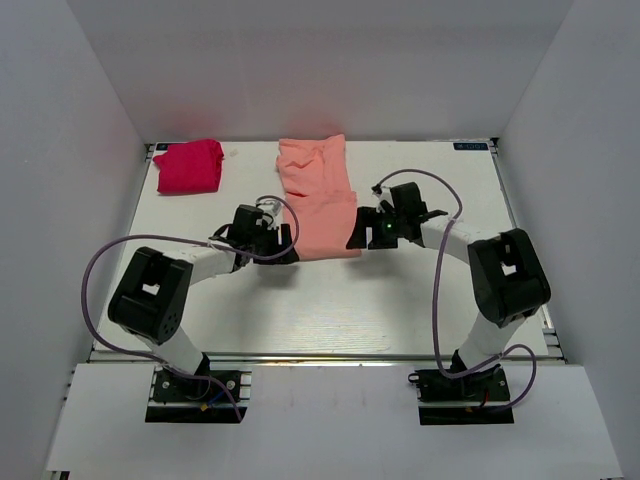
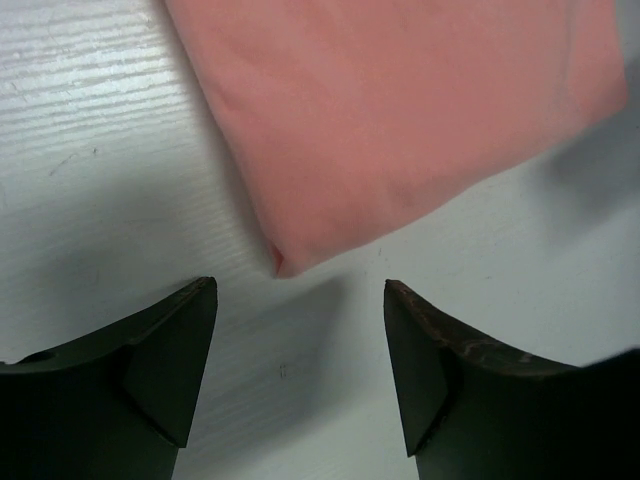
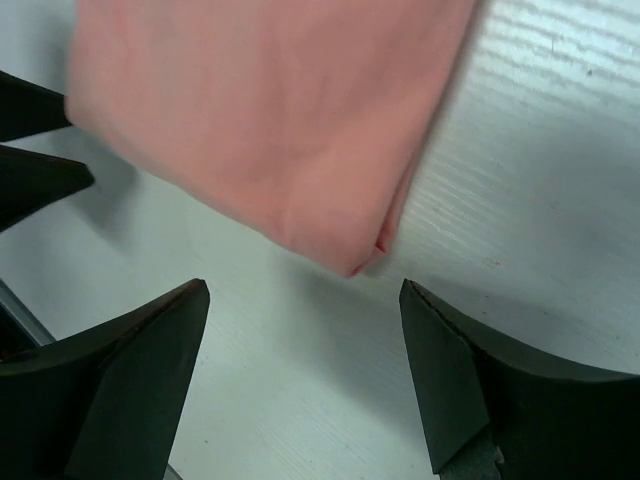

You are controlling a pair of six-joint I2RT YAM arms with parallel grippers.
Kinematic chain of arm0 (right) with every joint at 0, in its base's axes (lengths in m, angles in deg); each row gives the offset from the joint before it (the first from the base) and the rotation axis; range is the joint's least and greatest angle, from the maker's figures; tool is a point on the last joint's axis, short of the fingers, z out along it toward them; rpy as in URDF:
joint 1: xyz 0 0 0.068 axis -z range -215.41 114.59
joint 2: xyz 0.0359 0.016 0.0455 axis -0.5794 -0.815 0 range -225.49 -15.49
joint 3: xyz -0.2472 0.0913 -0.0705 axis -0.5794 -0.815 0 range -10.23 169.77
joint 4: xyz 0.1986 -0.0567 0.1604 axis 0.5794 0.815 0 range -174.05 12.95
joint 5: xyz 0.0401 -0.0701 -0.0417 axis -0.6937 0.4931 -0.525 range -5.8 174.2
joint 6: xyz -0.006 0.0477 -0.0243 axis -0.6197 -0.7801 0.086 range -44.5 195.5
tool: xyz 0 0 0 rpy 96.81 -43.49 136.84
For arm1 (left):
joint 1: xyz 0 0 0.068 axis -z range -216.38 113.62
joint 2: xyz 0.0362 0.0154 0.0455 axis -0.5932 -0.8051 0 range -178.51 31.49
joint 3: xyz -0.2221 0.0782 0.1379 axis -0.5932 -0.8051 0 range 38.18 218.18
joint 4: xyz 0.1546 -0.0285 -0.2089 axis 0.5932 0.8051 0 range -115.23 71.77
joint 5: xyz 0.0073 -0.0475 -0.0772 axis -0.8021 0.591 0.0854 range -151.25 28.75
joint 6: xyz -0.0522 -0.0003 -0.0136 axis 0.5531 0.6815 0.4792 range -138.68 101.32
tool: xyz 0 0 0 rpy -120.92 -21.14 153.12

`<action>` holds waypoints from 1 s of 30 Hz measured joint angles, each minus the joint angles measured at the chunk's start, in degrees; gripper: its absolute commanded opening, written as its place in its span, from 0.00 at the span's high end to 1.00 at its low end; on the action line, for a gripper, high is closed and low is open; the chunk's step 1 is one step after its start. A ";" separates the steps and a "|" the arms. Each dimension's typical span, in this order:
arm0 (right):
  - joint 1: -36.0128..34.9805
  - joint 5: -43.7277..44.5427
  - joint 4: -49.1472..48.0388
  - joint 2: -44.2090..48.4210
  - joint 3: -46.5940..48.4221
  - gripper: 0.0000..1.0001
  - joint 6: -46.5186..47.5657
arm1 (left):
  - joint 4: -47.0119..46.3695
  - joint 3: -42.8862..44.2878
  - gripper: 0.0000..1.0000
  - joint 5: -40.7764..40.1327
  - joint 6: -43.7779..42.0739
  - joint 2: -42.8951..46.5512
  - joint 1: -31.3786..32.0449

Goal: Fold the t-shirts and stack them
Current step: Grab one side of the 2/3 rectangular tshirt with both arms

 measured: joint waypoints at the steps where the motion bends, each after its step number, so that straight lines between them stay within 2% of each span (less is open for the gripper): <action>1: 0.00 0.11 0.57 -1.07 -0.04 0.19 0.07 | -0.33 0.37 0.30 -0.02 -0.02 -0.35 0.02; 4: -0.09 0.44 1.25 -3.30 -0.04 0.21 0.31 | -2.05 0.72 0.33 0.20 -0.20 -1.75 0.24; 5: -0.15 0.50 1.29 -3.74 -0.04 0.26 0.35 | -2.58 0.85 0.34 0.22 -0.22 -2.05 0.31; 7: -0.28 0.66 1.09 -4.35 -0.04 0.33 0.70 | -3.56 0.90 0.41 0.22 -0.07 -2.64 0.37; 9: -0.28 0.39 0.50 -5.18 0.02 0.39 0.76 | -4.59 1.01 0.55 0.39 0.09 -3.41 0.48; 10: -0.28 0.20 0.11 -5.51 0.07 0.41 0.70 | -5.01 1.03 0.57 0.50 0.28 -3.80 0.55; 13: -0.33 0.28 -0.72 -6.08 0.09 0.63 0.79 | -6.29 1.11 0.69 1.18 0.31 -4.92 0.72; 18: -0.33 0.66 -1.99 -7.19 0.09 0.67 0.61 | -8.70 1.09 0.78 2.58 0.57 -6.23 1.03; 19: -0.33 0.61 -2.43 -7.37 0.09 0.70 0.61 | -8.98 1.09 0.85 2.73 0.63 -6.38 1.14; 20: -0.33 0.50 -2.80 -7.54 0.09 0.75 0.70 | -9.16 1.09 0.89 2.82 0.72 -6.51 1.27; 21: -0.33 0.55 -3.04 -7.80 0.17 0.92 0.72 | -9.33 1.09 0.95 2.86 0.70 -6.62 1.42; 22: -0.33 0.74 -3.23 -8.04 0.26 1.00 0.98 | -9.49 1.09 1.00 2.95 0.81 -6.64 1.51; 30: -0.44 1.92 -2.73 -6.34 -1.20 1.00 0.31 | -8.11 0.11 1.00 2.60 1.51 -4.15 1.86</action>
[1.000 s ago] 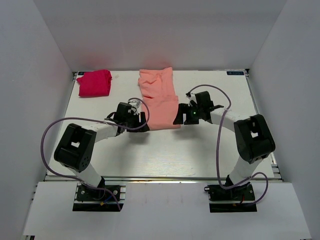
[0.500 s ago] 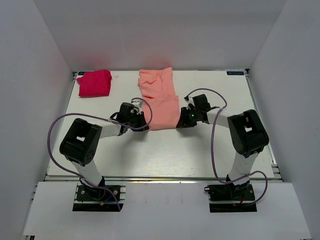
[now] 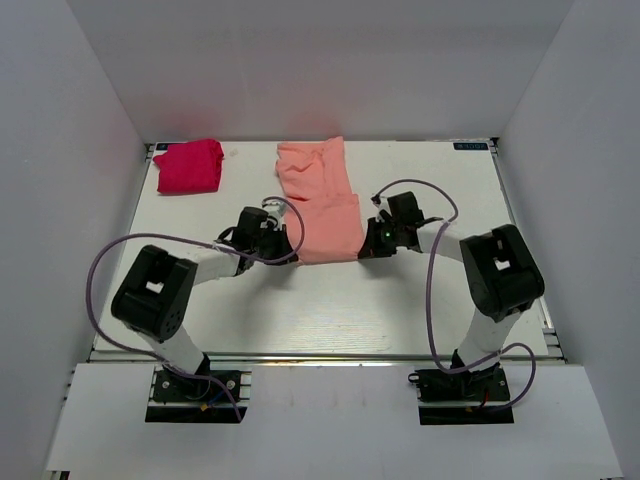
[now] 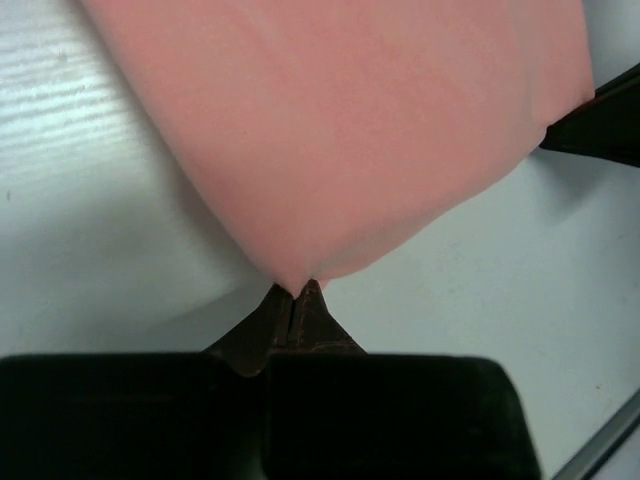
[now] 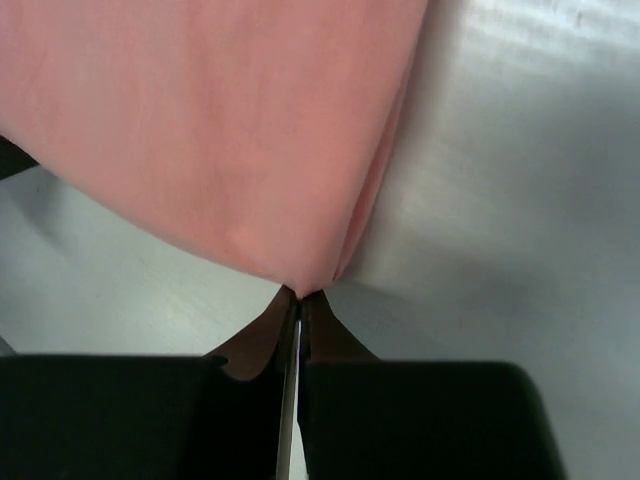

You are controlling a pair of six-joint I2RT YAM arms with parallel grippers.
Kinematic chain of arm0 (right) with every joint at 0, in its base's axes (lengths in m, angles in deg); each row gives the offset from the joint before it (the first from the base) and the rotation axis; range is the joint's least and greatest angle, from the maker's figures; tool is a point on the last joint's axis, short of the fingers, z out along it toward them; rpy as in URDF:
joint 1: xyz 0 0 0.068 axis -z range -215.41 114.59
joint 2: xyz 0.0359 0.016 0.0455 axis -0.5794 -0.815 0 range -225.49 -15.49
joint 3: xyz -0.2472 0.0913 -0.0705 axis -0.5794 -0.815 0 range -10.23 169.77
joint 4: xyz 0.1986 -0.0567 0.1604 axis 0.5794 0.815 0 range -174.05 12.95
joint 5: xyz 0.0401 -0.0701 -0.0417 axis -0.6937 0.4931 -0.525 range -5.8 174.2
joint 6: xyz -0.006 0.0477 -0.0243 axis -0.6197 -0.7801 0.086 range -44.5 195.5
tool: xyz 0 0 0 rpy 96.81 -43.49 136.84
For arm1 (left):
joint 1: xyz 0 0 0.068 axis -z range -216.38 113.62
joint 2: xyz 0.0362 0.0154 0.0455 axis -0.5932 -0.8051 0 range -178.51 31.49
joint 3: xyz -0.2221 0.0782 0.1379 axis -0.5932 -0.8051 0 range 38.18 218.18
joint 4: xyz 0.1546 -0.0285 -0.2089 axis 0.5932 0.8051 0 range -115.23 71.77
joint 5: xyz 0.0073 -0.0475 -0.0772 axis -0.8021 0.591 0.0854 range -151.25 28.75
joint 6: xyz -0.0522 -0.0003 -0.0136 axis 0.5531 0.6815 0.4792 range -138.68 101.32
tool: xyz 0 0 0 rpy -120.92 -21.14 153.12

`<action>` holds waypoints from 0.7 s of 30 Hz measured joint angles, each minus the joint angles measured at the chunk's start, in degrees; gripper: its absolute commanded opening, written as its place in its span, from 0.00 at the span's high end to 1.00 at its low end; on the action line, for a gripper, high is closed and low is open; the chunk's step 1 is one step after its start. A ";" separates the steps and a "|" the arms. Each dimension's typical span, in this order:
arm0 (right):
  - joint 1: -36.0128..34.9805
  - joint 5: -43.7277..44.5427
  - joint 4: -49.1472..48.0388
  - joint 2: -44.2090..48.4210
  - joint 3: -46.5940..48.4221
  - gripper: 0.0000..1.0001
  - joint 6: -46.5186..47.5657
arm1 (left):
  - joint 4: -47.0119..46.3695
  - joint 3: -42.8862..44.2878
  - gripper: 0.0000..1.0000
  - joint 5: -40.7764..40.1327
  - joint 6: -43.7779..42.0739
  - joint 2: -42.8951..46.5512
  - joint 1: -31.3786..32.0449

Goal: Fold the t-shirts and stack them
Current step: Grab one side of the 2/3 rectangular tshirt with both arms, then fold the long partially folded tshirt into a neat square

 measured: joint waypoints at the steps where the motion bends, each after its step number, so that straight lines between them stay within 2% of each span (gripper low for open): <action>1: -0.11 0.33 0.59 1.73 -1.29 1.00 -0.02 | 0.90 -0.66 1.00 -0.15 0.22 1.68 0.11; 11: -2.34 1.75 13.38 27.80 -9.62 1.00 -0.90 | 11.47 -6.27 1.00 2.71 2.36 29.31 4.52; 16: -2.67 0.13 17.99 35.60 -9.55 1.00 -1.70 | 15.67 -6.45 1.00 4.57 3.50 34.80 4.59; 21: -2.64 -3.58 18.82 35.50 -5.05 1.00 -1.70 | 18.16 -6.34 1.00 4.31 5.64 35.28 4.59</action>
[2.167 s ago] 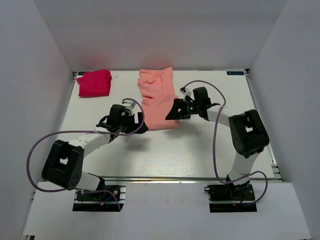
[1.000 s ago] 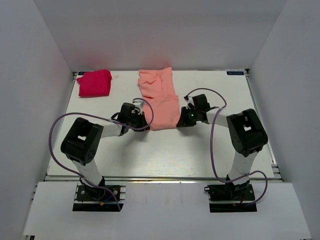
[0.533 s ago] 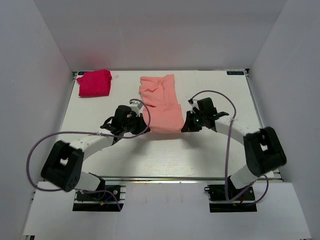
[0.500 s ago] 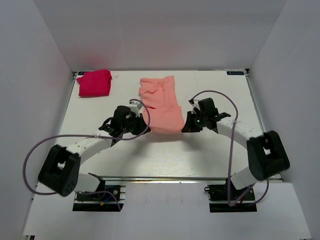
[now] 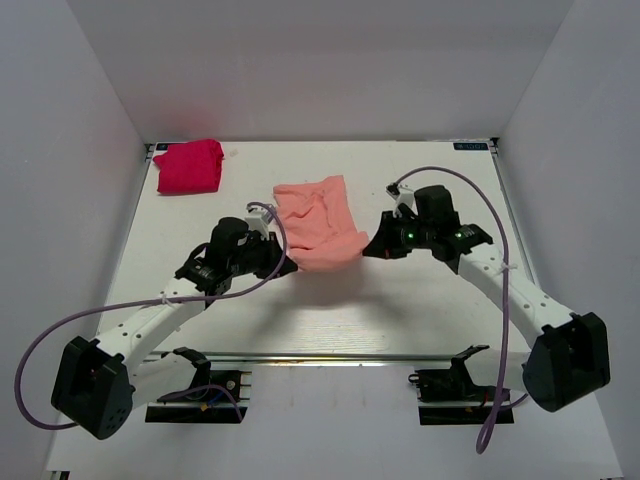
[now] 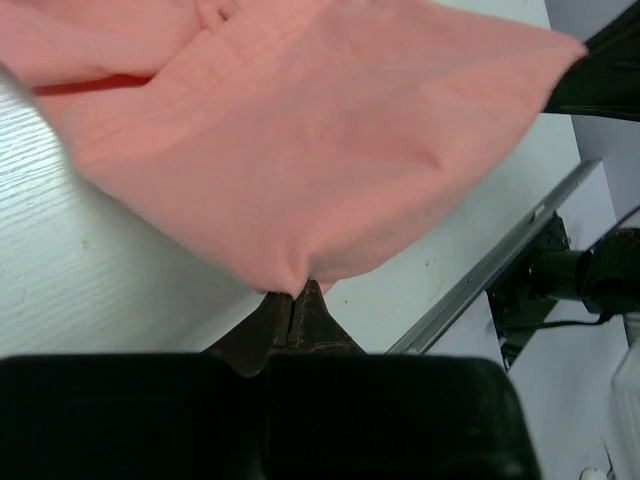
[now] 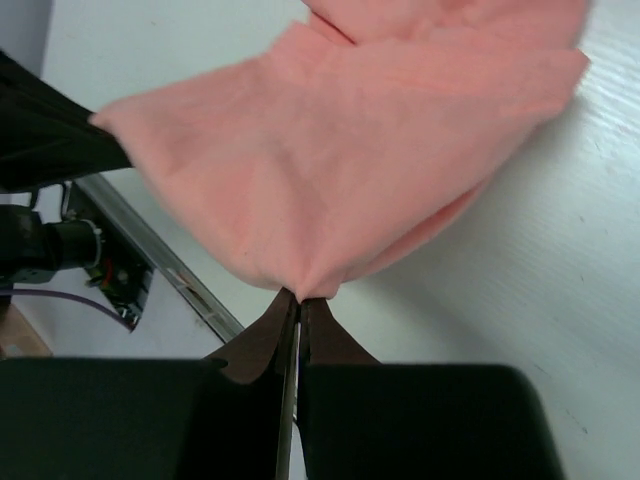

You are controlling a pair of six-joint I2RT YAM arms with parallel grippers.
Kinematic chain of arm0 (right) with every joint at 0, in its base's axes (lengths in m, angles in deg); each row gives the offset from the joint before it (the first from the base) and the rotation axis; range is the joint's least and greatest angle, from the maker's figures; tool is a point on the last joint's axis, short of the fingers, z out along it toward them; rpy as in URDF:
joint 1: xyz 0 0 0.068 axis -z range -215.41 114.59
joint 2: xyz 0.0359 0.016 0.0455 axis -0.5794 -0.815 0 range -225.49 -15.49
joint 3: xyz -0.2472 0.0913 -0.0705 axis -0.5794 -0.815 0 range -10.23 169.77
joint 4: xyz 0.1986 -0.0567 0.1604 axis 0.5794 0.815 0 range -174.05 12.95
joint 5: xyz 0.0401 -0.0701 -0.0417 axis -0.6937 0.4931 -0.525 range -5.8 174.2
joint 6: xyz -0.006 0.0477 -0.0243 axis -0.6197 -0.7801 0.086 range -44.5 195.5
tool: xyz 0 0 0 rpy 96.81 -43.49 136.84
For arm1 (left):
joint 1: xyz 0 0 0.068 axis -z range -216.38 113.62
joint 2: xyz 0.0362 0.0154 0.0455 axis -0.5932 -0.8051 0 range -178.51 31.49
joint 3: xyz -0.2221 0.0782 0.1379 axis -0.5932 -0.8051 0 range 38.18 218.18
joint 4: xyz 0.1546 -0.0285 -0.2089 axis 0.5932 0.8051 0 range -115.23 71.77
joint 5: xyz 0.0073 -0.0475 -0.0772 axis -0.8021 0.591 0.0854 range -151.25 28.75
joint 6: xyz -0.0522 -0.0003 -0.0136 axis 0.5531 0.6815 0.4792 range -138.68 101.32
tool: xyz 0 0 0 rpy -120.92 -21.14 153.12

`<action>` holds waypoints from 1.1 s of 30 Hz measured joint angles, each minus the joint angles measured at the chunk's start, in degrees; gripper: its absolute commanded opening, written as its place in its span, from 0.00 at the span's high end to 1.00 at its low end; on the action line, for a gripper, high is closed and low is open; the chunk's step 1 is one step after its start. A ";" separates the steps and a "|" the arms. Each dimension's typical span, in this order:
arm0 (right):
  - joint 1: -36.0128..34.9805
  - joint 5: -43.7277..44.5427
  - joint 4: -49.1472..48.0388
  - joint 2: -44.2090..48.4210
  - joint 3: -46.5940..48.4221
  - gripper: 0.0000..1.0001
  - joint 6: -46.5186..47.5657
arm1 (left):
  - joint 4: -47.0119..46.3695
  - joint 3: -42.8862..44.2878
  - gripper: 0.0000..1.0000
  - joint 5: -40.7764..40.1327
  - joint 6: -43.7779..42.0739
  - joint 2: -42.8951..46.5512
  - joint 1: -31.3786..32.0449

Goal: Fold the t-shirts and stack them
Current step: Fold the long partially folded tshirt into a neat square

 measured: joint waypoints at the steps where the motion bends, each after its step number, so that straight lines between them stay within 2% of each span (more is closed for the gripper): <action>1: 0.04 -1.60 -0.07 -0.92 1.49 1.00 0.17 | 0.31 0.02 1.00 -1.01 0.66 0.09 0.00; 7: 0.20 -4.87 -1.51 -7.85 9.64 1.00 0.59 | 3.15 2.73 1.00 -8.07 4.04 0.07 -0.63; 16: 1.55 -5.27 -2.93 -17.68 22.93 1.00 0.37 | 5.49 17.31 1.00 -20.65 4.70 -8.92 -0.94; 21: 3.82 -7.32 -4.04 -24.33 27.93 1.00 -1.64 | 6.62 22.43 1.00 -26.88 4.57 -13.40 -1.31; 28: 6.58 -10.73 -4.00 -29.81 30.03 1.00 -4.61 | 7.02 29.92 1.00 -29.53 3.08 -22.93 -2.86; 33: 7.67 -13.88 -4.31 -34.99 34.58 1.00 -5.51 | 6.45 32.11 1.00 -29.33 2.69 -29.22 -5.03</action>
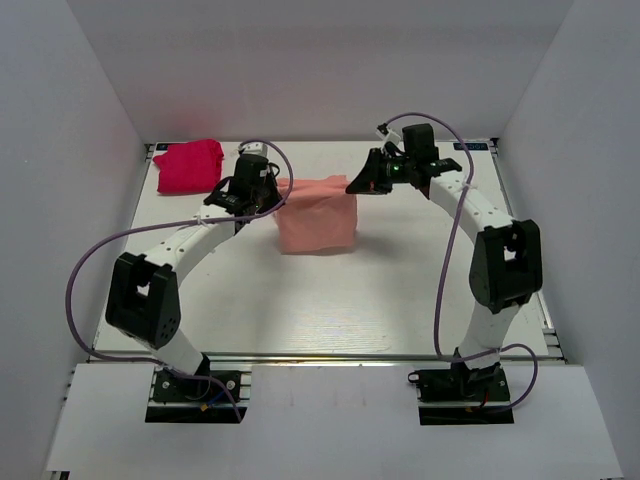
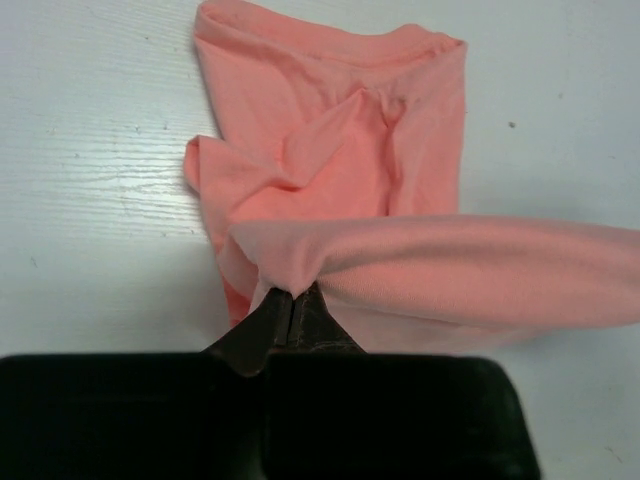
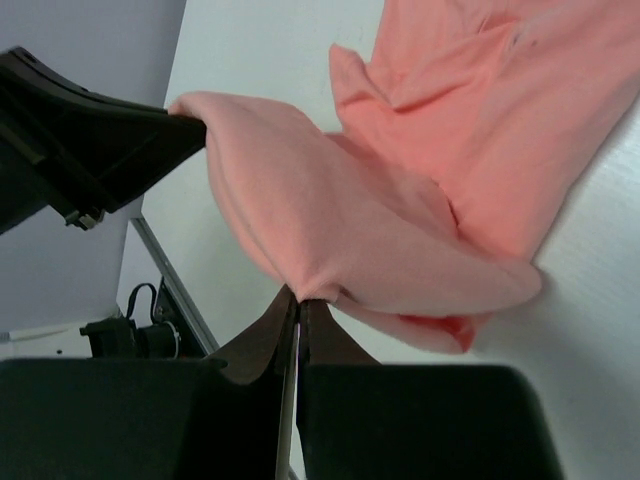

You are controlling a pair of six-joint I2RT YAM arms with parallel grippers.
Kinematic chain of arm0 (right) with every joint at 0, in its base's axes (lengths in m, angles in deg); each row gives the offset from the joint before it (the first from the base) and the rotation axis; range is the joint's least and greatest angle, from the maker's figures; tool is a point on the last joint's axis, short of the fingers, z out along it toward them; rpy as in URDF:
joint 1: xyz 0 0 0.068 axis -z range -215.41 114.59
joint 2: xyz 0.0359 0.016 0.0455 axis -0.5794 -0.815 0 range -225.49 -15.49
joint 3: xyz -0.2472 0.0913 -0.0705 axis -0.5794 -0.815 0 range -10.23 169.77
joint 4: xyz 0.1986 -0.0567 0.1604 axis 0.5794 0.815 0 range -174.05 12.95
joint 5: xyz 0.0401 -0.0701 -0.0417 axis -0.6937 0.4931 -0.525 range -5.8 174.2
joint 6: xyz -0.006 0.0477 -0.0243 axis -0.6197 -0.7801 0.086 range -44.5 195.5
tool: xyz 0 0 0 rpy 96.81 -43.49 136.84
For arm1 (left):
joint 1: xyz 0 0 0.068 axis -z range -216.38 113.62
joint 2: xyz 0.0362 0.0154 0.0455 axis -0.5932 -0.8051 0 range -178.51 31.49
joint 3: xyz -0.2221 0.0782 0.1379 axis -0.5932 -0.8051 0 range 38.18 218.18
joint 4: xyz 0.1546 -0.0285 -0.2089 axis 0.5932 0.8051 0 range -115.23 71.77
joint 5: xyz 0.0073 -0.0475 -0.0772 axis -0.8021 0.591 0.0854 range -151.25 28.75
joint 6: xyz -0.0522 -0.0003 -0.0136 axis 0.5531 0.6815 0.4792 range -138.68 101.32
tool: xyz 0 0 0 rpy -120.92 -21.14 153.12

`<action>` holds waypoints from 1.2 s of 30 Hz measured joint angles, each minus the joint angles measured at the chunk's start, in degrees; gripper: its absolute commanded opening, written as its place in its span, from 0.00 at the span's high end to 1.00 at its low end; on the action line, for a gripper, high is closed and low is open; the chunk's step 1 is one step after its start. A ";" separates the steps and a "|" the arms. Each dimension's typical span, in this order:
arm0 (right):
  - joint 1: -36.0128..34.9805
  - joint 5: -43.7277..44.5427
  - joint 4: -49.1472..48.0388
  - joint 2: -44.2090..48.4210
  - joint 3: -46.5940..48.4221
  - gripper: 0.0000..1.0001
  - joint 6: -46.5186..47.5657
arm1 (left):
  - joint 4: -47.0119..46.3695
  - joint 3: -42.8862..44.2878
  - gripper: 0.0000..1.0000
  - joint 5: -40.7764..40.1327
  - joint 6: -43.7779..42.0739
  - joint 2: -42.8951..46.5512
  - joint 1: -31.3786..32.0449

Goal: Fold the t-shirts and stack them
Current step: Fold the long partially folded tshirt into a neat square

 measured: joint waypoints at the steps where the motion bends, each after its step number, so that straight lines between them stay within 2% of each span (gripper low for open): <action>1: 0.26 -0.63 -0.07 -1.53 1.46 1.00 0.00 | -0.35 0.22 1.00 0.11 0.00 -1.01 -0.46; 17: 3.17 -4.83 -2.80 -22.16 19.80 1.00 -1.27 | -5.01 12.66 1.00 5.75 -0.55 -17.94 -6.10; 26: 4.02 -6.75 -15.50 -35.69 27.12 1.00 -4.11 | -9.68 18.34 0.99 10.78 -1.53 -29.24 -8.87; 27: 4.09 -6.78 -16.44 -37.16 27.91 1.00 -4.35 | -9.84 19.06 0.94 11.21 -1.53 -30.23 -9.11; 28: 4.15 -6.82 -17.29 -38.66 28.68 0.82 -4.79 | -10.01 19.71 0.86 11.61 -1.62 -31.15 -9.35; 29: 4.22 -6.80 -17.99 -39.76 29.22 0.72 -5.27 | -10.16 20.33 0.66 12.00 -1.70 -31.93 -9.57; 30: 4.26 -6.75 -18.62 -40.63 29.59 0.56 -5.64 | -10.40 20.81 0.54 12.41 -1.92 -32.54 -9.75; 31: 4.33 -6.71 -19.10 -41.13 29.86 0.35 -6.05 | -10.75 21.09 0.35 12.72 -2.05 -32.89 -9.92; 32: 4.37 -6.73 -19.12 -41.68 30.47 0.10 -6.12 | -11.28 21.20 0.13 13.20 -2.10 -33.03 -10.16; 34: 4.50 -6.64 -19.37 -42.23 32.00 0.10 -5.73 | -11.87 21.35 0.03 14.05 -2.03 -33.05 -10.60; 36: 4.59 -6.45 -19.08 -42.23 33.94 0.10 -5.14 | -12.46 22.18 0.00 14.62 -1.79 -33.05 -10.88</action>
